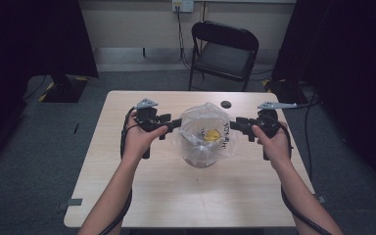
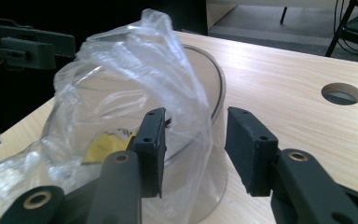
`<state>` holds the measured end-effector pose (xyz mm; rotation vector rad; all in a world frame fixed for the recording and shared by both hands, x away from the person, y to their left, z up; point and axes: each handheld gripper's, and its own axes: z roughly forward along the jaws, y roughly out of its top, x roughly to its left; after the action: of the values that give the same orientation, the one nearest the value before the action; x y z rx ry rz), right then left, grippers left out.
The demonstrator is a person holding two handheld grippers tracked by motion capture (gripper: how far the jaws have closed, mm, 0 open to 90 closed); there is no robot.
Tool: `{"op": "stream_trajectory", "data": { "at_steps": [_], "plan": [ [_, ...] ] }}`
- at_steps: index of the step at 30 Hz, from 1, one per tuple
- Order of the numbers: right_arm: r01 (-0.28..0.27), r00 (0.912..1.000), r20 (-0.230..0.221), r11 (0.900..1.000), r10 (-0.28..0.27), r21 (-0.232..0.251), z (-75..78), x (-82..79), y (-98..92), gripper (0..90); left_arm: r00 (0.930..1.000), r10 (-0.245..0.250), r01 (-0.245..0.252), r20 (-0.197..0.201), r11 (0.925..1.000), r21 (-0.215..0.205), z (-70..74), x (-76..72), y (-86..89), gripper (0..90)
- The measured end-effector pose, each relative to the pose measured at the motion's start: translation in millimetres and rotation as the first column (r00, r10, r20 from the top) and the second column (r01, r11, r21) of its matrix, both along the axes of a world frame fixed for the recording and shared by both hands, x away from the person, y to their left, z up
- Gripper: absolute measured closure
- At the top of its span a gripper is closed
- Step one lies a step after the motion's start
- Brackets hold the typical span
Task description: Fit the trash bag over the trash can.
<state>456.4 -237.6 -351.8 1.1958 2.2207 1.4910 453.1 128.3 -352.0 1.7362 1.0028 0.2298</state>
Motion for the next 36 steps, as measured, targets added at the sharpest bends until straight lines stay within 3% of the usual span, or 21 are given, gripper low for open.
{"op": "stream_trajectory", "data": {
  "at_steps": [5,7,8,13,17,21,27,36],
  "plan": [
    [0.01,0.9999,-0.007,0.999,-0.01,0.033,-1.6,9.0,0.3,62.3,0.9998,-0.011,0.011,-0.018,0.9999,-0.01,-4.9,11.2,-3.8,48.7],
    [0.003,1.0,-0.009,1.0,-0.002,0.026,-1.8,11.0,1.4,67.2,0.9996,-0.018,0.018,-0.022,0.9995,-0.025,-5.6,13.7,-4.6,57.7],
    [-0.005,0.9999,-0.016,1.0,0.005,0.023,-2.2,12.3,2.0,68.2,0.9994,-0.023,0.022,-0.026,0.9995,-0.023,-5.6,14.8,-5.1,58.6],
    [-0.004,0.9995,-0.03,1.0,0.005,0.016,-3.7,19.9,1.5,78.8,0.9975,-0.046,0.046,-0.053,0.9989,0.006,-5.7,18.5,-7.4,79.6],
    [-0.009,0.9988,-0.047,1.0,0.009,0.004,-7.8,25.2,3.1,84.2,0.998,-0.035,0.034,-0.052,0.9994,-0.006,-8.2,22.5,-7.4,90.0],
    [0.004,0.9987,-0.05,1.0,-0.003,0.018,-10.7,30.7,2.9,88.0,0.9986,-0.018,0.018,-0.05,0.9998,-0.01,-11.0,28.4,-5.5,90.0],
    [0.003,0.9983,-0.059,1.0,-0.003,0.006,-16.5,41.2,4.1,90.0,0.9994,0.033,-0.033,-0.006,0.9987,-0.04,-15.0,37.2,-2.2,90.0],
    [0.008,0.999,-0.044,1.0,-0.007,0.005,-23.9,56.8,14.7,90.0,0.9969,0.068,-0.07,-0.04,0.9954,-0.065,-34.8,49.5,-0.2,90.0]
  ]
}}
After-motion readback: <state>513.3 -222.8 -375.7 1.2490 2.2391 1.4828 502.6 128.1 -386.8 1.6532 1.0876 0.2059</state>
